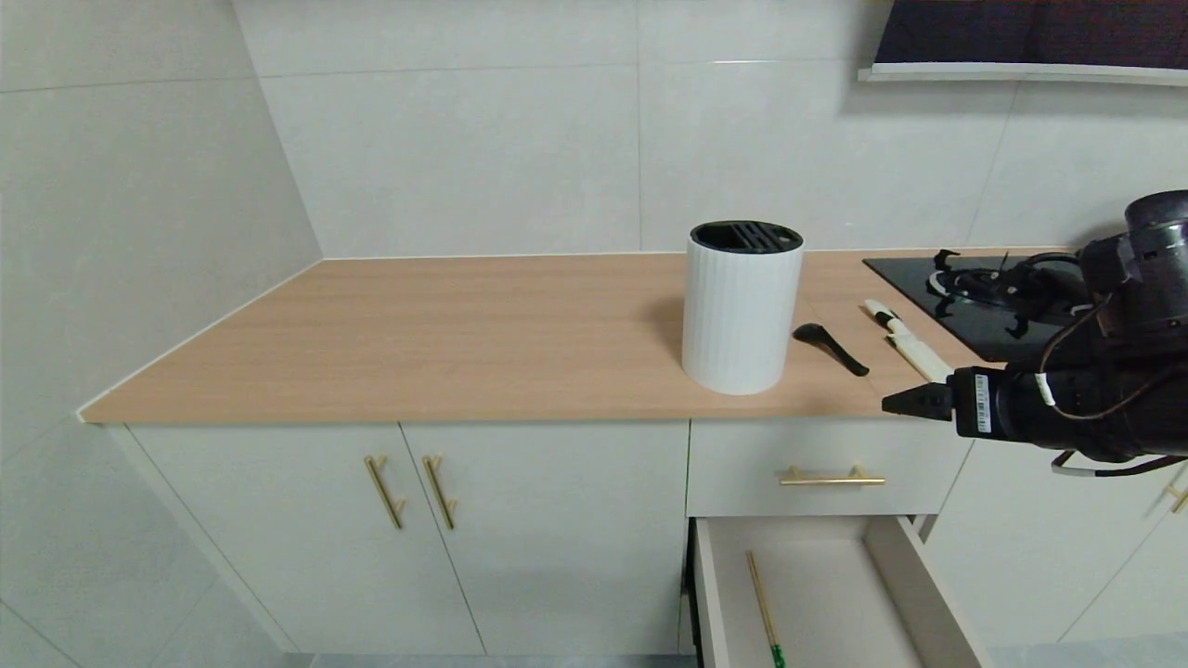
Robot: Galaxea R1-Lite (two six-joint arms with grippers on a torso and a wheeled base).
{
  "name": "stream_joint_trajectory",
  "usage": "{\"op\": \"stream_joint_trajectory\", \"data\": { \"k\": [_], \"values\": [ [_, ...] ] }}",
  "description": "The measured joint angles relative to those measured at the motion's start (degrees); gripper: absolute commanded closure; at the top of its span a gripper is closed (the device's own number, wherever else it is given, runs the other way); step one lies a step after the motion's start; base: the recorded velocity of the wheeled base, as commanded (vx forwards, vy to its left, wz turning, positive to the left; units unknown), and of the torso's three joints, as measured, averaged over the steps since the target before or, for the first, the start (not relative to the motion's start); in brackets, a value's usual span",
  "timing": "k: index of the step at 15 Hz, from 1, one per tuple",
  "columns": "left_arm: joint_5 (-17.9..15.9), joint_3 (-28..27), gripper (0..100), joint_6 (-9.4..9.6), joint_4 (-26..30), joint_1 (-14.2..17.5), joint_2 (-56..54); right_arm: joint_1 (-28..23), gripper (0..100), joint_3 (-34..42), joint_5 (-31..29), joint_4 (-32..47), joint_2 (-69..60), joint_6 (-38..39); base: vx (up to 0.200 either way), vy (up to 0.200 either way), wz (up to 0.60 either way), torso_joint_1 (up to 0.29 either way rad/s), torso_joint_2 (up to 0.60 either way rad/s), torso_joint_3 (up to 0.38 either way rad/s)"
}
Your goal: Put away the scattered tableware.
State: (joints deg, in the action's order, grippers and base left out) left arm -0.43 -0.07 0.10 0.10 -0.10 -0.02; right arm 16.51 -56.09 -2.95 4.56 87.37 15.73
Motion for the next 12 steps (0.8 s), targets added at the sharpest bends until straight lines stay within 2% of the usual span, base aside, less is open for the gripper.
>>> {"op": "stream_joint_trajectory", "data": {
  "k": [3,5,9,12],
  "values": [
    [-0.01,0.00,0,0.00,-0.02,0.02,0.00,-0.09,0,0.74,-1.40,-3.17,1.99,-0.02,0.000,0.000,0.00,0.000,0.00,0.000],
    [-0.01,0.00,0,0.00,-0.02,0.02,0.00,-0.30,0,1.02,-3.58,-7.78,3.67,-0.24,0.000,0.000,0.00,0.000,0.00,0.000],
    [-0.01,0.05,0,0.00,-0.05,0.00,0.00,-3.47,0,0.33,-2.88,-18.90,7.01,-3.47,0.000,0.000,0.00,0.000,0.00,0.000],
    [-0.01,0.05,0,0.00,-0.02,0.00,0.00,-6.07,0,-5.38,-1.83,-22.24,12.02,-5.94,0.000,0.000,0.00,0.000,0.00,0.000]
  ]
}}
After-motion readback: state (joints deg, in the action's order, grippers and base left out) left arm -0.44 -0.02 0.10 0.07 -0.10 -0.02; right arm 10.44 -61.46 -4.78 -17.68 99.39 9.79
